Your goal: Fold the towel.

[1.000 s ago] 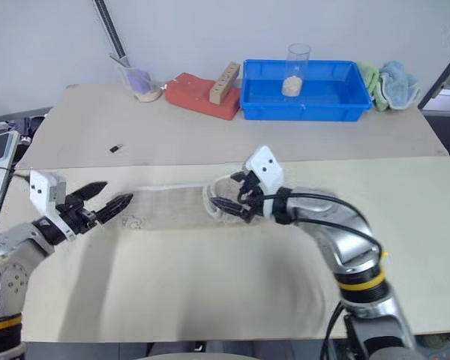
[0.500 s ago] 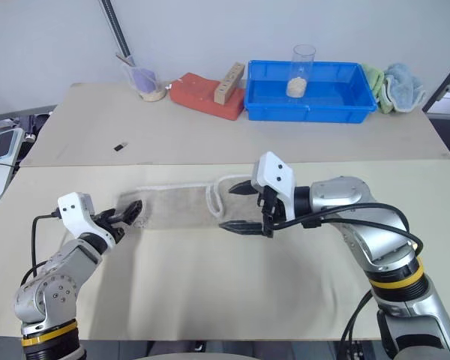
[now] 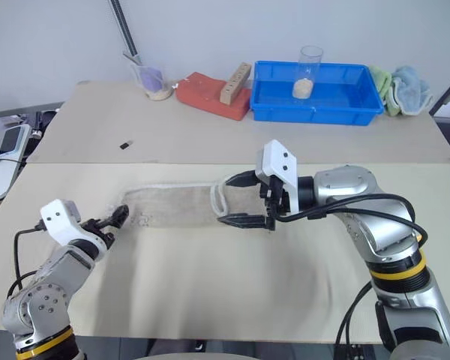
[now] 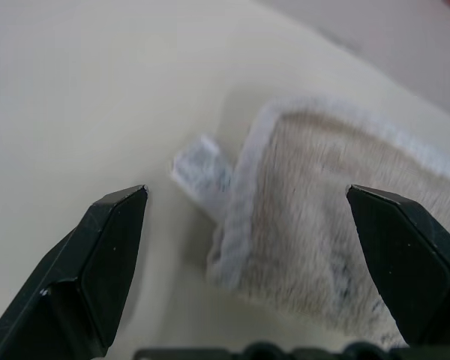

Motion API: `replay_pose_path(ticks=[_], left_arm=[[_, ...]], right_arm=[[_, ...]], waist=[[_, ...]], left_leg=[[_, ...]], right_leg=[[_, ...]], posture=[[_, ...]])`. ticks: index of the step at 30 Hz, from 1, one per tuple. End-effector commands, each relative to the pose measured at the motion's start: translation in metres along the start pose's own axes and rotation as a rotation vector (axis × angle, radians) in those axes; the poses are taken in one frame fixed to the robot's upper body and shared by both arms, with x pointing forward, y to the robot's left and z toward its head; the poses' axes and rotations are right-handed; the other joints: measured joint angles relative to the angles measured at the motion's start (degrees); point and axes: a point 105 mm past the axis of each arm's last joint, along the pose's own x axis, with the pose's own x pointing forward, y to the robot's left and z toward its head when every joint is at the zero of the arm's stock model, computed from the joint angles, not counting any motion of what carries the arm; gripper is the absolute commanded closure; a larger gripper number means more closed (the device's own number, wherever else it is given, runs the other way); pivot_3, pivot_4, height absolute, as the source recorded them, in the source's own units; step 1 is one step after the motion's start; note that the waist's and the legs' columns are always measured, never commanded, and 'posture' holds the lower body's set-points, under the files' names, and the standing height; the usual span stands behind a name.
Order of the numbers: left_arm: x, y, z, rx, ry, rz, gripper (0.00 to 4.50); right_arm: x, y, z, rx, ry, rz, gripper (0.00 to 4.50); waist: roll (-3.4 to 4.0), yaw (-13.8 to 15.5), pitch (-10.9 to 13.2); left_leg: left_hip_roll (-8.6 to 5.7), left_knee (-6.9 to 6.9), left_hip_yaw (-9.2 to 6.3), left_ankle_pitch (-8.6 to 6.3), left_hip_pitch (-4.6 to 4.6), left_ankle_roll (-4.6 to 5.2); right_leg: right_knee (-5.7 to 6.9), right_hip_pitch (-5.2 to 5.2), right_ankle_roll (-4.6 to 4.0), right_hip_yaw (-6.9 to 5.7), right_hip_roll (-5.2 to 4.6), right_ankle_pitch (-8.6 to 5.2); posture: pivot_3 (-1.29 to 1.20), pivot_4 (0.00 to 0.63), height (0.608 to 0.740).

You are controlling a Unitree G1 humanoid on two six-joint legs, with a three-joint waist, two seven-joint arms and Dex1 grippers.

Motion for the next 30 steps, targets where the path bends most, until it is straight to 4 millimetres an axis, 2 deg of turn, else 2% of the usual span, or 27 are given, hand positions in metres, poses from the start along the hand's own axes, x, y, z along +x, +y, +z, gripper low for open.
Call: replay_pose_path(ticks=[1,6,8,9,11,16,19,20,23,25,30], left_arm=[[0.005,-0.008,0.000,0.016,0.033,-0.017,0.00],[0.010,-0.013,-0.019,0.018,0.159,-0.010,0.00],[0.010,-0.013,-0.024,0.024,0.188,0.000,0.52],[0.010,-0.013,-0.026,0.024,0.199,0.003,0.84],[0.011,-0.014,-0.027,0.037,0.206,-0.002,1.78],[0.012,-0.019,-0.024,0.069,0.198,-0.020,4.42],[0.014,-0.024,-0.014,0.099,0.159,-0.050,4.42],[0.013,-0.031,-0.006,0.148,0.129,-0.089,4.42],[0.007,-0.064,0.013,0.332,0.066,-0.261,4.42],[0.000,-0.093,0.021,0.467,0.046,-0.405,4.42],[-0.011,-0.154,0.021,0.637,0.047,-0.680,4.42]], right_arm=[[-0.002,-0.003,0.015,-0.064,-0.038,-0.016,0.35],[-0.004,-0.003,0.018,-0.069,-0.037,-0.017,0.35],[-0.005,-0.004,0.018,-0.071,-0.034,-0.019,0.32],[-0.006,-0.004,0.018,-0.070,-0.033,-0.019,0.32],[-0.006,-0.004,0.018,-0.068,-0.032,-0.019,0.32],[-0.007,-0.002,0.018,-0.063,-0.032,-0.016,0.32],[-0.008,-0.002,0.018,-0.063,-0.030,-0.019,0.32],[-0.010,-0.002,0.019,-0.063,-0.029,-0.022,0.32],[-0.017,-0.003,0.018,-0.059,-0.014,-0.035,0.32],[-0.027,-0.004,0.014,-0.054,0.020,-0.053,0.32],[-0.060,-0.009,-0.004,-0.043,0.156,-0.130,0.32]], waist=[[0.00,0.04,0.00],[0.03,-0.06,-0.01],[0.04,-0.04,-0.02],[0.04,-0.02,-0.02],[0.05,0.08,-0.03],[0.04,0.44,-0.02],[0.04,0.60,-0.02],[0.02,0.62,-0.01],[-0.03,0.62,0.02],[-0.06,0.69,0.05],[-0.05,0.76,0.04]], left_leg=[[-0.01,0.00,0.00,0.00,0.01,0.00],[0.00,-0.01,0.00,0.00,0.14,-0.01],[-0.01,-0.03,0.00,-0.01,0.29,-0.02],[0.00,-0.05,0.00,-0.02,0.38,-0.03],[-0.01,-0.05,-0.02,-0.04,0.50,-0.06],[-0.07,-0.05,-0.02,-0.04,0.47,-0.07],[-0.09,-0.05,-0.02,-0.05,0.46,-0.08],[-0.08,-0.05,-0.02,-0.05,0.46,-0.08],[-0.08,-0.05,-0.03,-0.04,0.34,-0.10],[-0.08,-0.06,-0.05,-0.03,0.24,-0.12],[-0.06,-0.10,0.03,-0.03,0.09,-0.12]], right_leg=[[-0.01,0.02,0.00,0.00,0.00,0.00],[-0.05,0.17,0.00,-0.01,0.00,0.00],[-0.13,0.37,0.00,-0.02,0.00,0.00],[-0.19,0.48,0.00,-0.02,0.00,0.00],[-0.33,0.66,0.00,-0.02,-0.02,0.00],[-0.44,0.69,0.00,-0.02,-0.10,0.00],[-0.47,0.69,0.00,-0.02,-0.10,0.00],[-0.48,0.69,0.00,-0.02,-0.10,0.00],[-0.52,0.63,0.00,-0.05,-0.08,0.00],[-0.56,0.60,0.00,-0.06,-0.07,0.00],[-0.88,0.65,0.00,-0.04,-0.05,0.01]], posture=[[0.00,0.150,0.740],[0.00,0.150,0.740],[0.00,0.150,0.740],[0.00,0.150,0.740],[0.00,0.150,0.740],[0.00,0.150,0.740],[0.00,0.150,0.740],[0.00,0.150,0.740],[0.00,0.150,0.740],[0.00,0.150,0.740],[0.00,0.150,0.740]])
